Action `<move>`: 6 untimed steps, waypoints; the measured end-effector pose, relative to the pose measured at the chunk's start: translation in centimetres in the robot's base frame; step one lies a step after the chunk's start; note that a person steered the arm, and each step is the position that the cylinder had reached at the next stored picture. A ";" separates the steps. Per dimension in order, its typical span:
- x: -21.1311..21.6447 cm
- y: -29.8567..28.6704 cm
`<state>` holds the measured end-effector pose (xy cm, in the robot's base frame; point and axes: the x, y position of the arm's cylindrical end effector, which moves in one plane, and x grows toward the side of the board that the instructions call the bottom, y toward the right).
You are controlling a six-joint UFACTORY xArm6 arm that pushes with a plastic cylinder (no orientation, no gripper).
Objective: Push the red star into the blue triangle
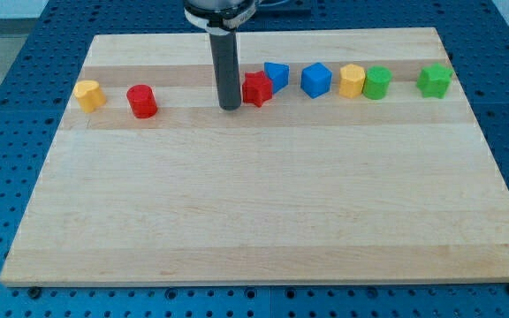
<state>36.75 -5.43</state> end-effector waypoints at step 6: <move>-4.5 4.3</move>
